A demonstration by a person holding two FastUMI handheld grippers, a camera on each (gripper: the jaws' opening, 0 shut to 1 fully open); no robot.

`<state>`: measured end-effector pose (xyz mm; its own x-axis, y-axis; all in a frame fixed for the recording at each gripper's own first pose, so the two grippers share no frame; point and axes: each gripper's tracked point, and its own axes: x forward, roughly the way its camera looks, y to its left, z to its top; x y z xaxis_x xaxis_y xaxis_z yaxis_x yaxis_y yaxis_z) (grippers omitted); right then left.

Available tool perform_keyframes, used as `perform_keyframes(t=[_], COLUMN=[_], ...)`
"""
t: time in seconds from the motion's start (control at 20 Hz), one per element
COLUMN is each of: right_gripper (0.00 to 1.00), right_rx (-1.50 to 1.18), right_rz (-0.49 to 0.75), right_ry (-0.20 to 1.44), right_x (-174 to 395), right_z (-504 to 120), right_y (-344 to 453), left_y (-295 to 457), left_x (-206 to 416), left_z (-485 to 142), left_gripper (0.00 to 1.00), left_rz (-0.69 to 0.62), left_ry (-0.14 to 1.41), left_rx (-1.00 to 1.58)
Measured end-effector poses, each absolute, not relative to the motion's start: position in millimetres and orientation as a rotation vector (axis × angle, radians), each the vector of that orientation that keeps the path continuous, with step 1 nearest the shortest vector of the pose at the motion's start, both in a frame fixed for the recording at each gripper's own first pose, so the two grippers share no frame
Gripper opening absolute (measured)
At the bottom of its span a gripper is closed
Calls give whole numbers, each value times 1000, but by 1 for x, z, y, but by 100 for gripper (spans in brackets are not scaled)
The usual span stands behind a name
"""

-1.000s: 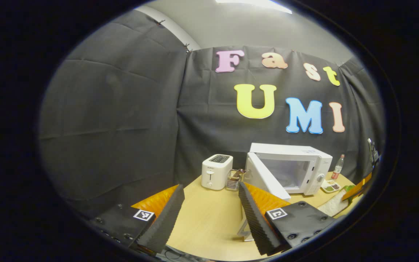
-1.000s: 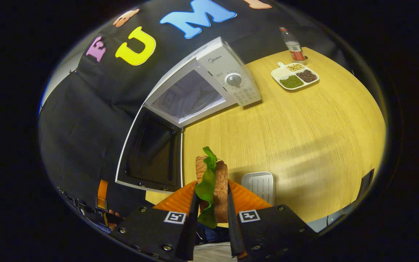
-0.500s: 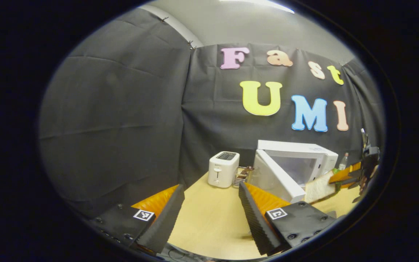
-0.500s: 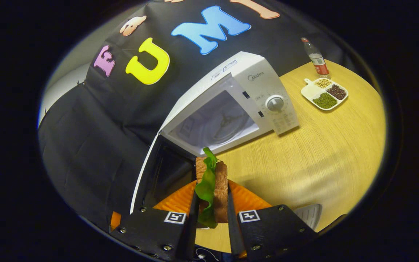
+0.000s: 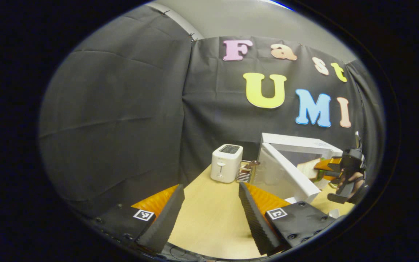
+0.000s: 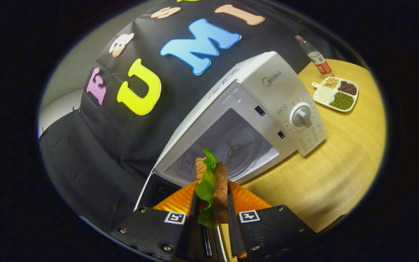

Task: Open the microwave oven with the left hand, put the food in, and close the microwave oven.

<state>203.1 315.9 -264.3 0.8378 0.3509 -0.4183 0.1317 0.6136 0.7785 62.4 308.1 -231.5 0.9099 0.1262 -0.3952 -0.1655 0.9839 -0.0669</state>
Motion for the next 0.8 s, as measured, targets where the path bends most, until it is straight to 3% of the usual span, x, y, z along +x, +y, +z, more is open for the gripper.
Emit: perform_keyframes(t=[0.55,0.8], right_gripper=[38,38], right_rx=[942,824], right_rz=[30,-54], right_ry=[444,469], right_x=[289,308], right_z=[-308,-341], right_y=[334,324], left_y=[330,340], left_x=[43,33], left_z=[-259,-271], left_gripper=[98,96], left_rz=[169,191], left_ry=[502,539], left_rx=[-39,-46])
